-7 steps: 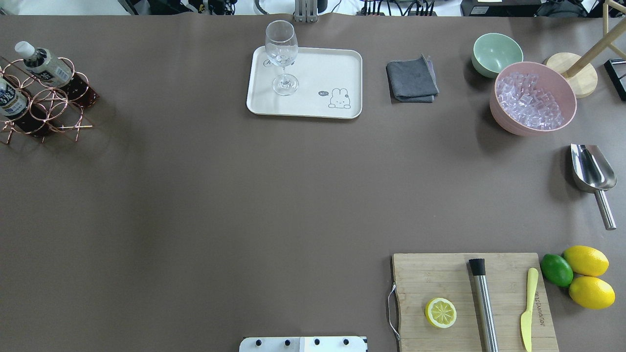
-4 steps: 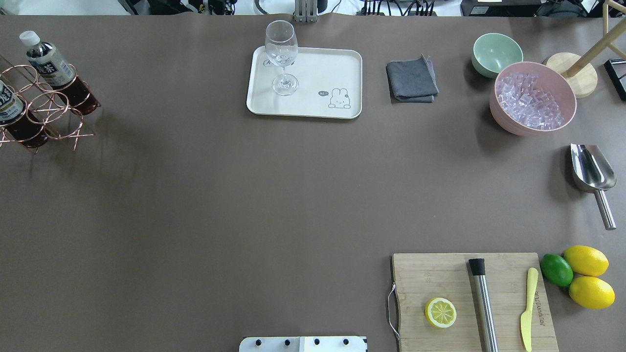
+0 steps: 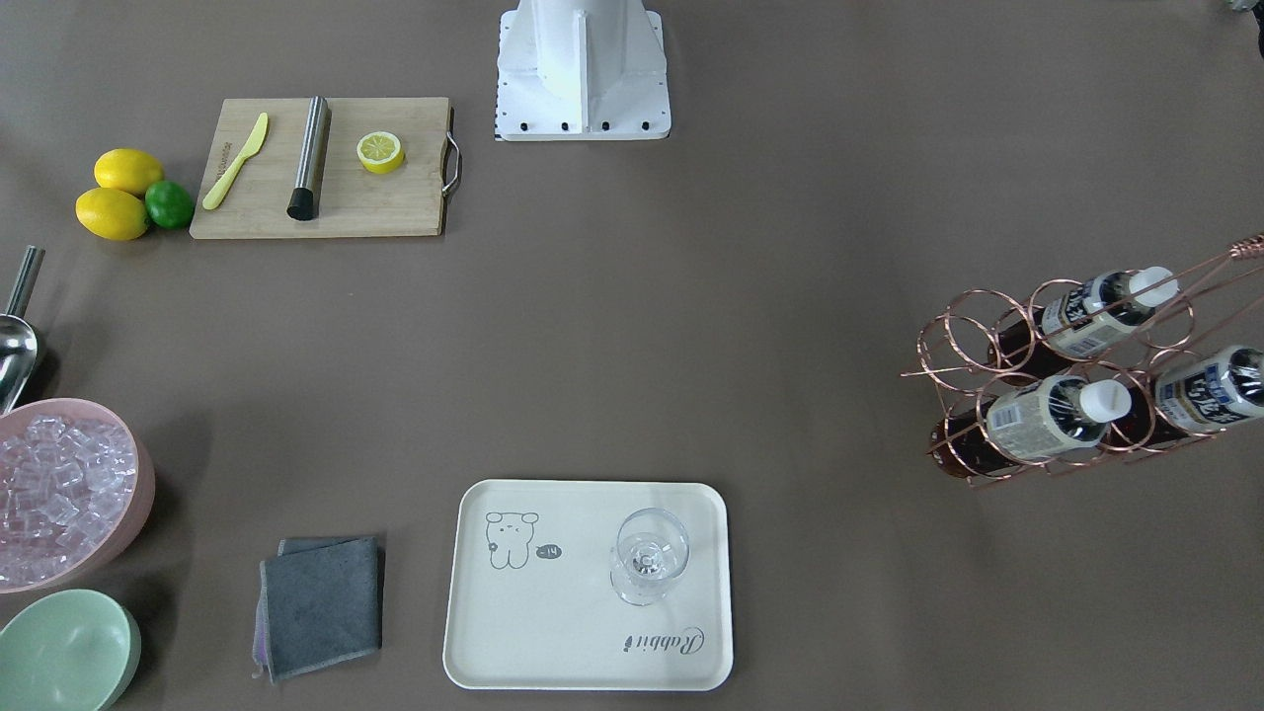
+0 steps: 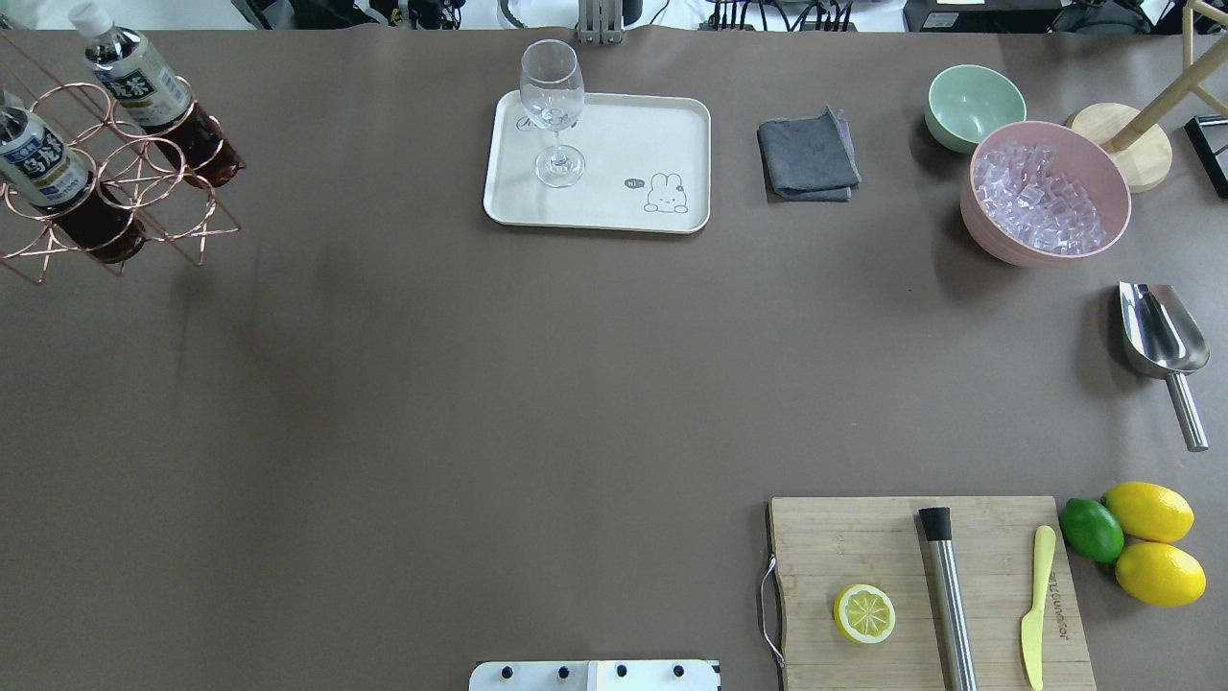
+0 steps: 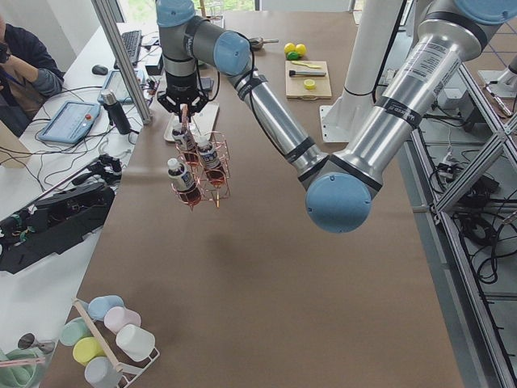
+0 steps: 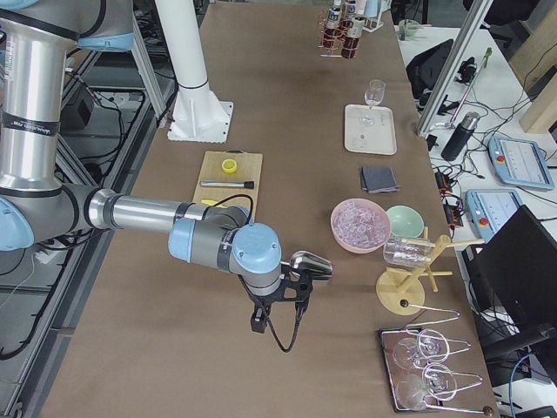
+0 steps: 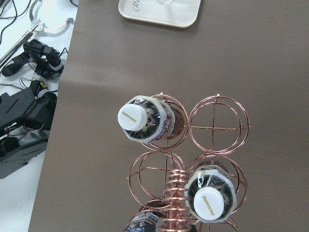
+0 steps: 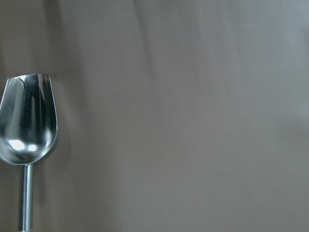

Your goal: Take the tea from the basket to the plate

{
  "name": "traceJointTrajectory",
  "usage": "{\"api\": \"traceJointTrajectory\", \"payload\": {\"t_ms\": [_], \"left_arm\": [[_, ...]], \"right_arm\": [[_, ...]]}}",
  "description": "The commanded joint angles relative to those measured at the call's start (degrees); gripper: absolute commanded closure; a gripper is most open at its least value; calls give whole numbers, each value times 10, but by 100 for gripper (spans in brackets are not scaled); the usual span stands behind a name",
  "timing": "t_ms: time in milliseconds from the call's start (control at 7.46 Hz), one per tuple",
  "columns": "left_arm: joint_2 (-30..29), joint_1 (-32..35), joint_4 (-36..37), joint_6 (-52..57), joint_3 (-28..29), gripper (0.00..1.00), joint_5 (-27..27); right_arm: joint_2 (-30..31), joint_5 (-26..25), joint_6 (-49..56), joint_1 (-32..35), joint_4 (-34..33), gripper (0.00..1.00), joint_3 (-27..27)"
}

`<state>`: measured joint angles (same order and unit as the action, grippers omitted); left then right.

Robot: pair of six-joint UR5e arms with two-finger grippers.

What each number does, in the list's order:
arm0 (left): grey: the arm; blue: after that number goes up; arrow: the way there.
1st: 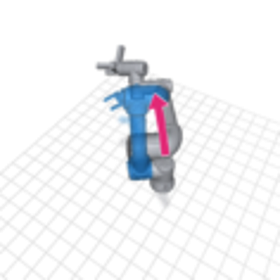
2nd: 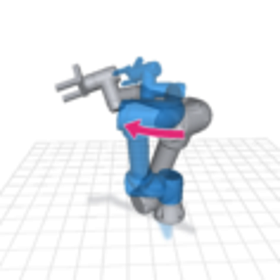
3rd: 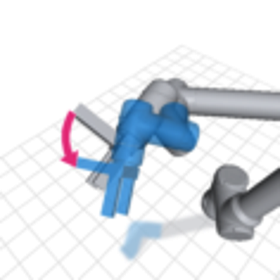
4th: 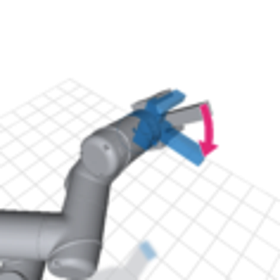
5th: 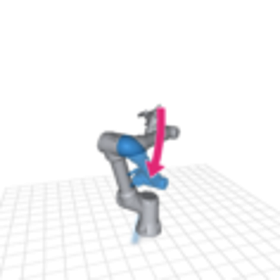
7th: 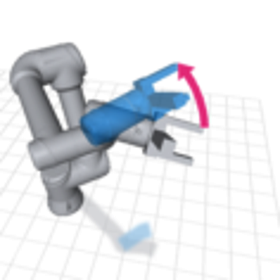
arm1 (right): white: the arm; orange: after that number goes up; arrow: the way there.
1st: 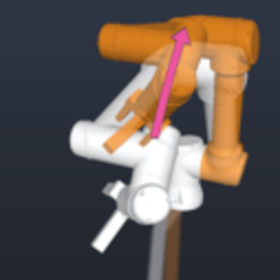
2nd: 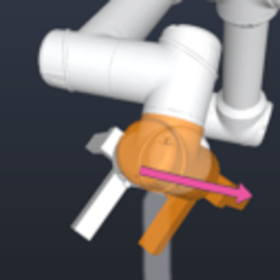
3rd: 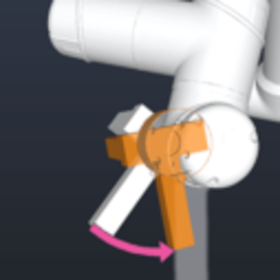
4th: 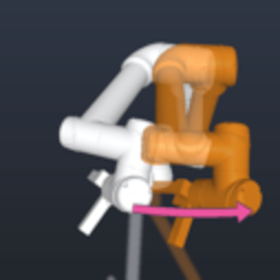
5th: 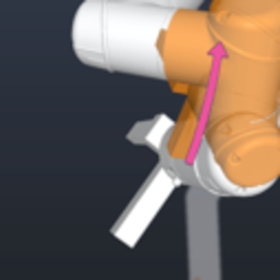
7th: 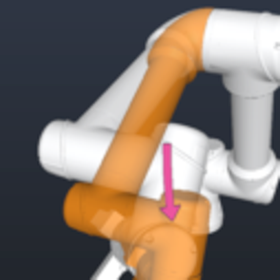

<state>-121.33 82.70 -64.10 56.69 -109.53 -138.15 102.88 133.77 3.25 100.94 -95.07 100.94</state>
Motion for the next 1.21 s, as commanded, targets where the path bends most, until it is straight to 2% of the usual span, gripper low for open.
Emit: {"api": "traceJointTrajectory", "payload": {"t_ms": [0, 268, 402, 670, 804, 1072], "left_arm": [[-57, -81, 1, -101, -24, 100, 3], [-103, -173, 0, -213, -41, 100, 37], [-134, -222, 0, -275, -42, 100, 67], [-190, -316, -1, -350, -32, 100, 128], [-214, -349, -1, -354, -21, 100, 148], [-239, -387, -4, -353, -12, 100, 168]], "right_arm": [[-1, 1, -5, -2, 0, 0, 1], [-5, 3, -4, -34, 0, 0, 0], [-7, 1, -5, -79, 0, 0, -1], [-12, 42, 6, -86, 78, 0, -18], [-28, 48, -6, -113, 135, 0, -12], [-75, 76, -3, -131, 181, 0, 5]]}}
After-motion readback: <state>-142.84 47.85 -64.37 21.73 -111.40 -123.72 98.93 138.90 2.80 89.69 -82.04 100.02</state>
